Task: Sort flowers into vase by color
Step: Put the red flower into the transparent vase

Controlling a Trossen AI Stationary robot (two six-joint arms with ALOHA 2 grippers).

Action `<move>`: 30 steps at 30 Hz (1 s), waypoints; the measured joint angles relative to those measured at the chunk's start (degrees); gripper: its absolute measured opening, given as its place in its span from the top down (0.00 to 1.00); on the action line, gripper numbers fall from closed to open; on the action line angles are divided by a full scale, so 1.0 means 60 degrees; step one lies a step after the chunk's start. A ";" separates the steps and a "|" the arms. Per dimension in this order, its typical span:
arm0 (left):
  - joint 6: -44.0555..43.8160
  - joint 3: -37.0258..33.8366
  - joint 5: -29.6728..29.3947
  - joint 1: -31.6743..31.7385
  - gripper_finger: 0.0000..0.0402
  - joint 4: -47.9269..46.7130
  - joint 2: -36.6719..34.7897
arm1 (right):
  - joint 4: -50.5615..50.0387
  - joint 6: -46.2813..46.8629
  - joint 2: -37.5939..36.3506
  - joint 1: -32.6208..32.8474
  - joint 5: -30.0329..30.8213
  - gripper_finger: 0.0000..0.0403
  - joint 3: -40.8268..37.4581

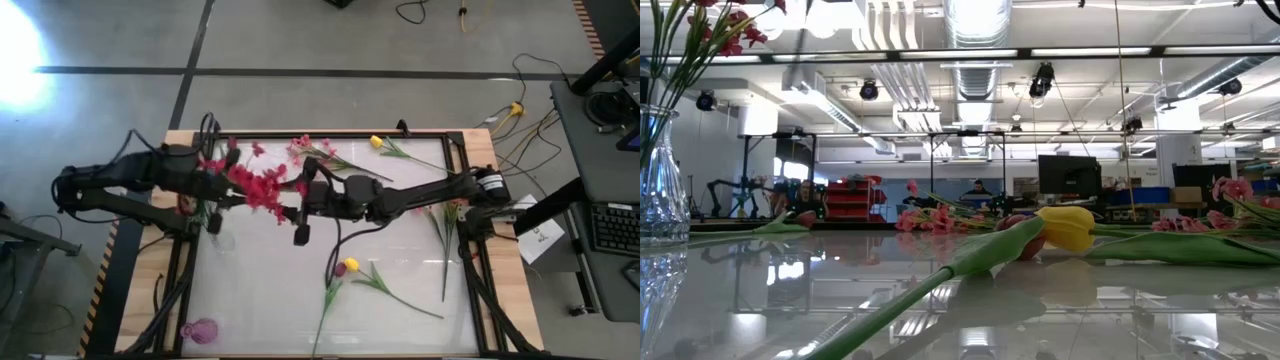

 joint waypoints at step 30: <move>-0.1820 -0.1663 -0.1653 -0.2929 1.00 -0.1631 -0.3898 | -0.2107 0.0512 -0.2112 0.0149 0.2350 0.35 -0.1599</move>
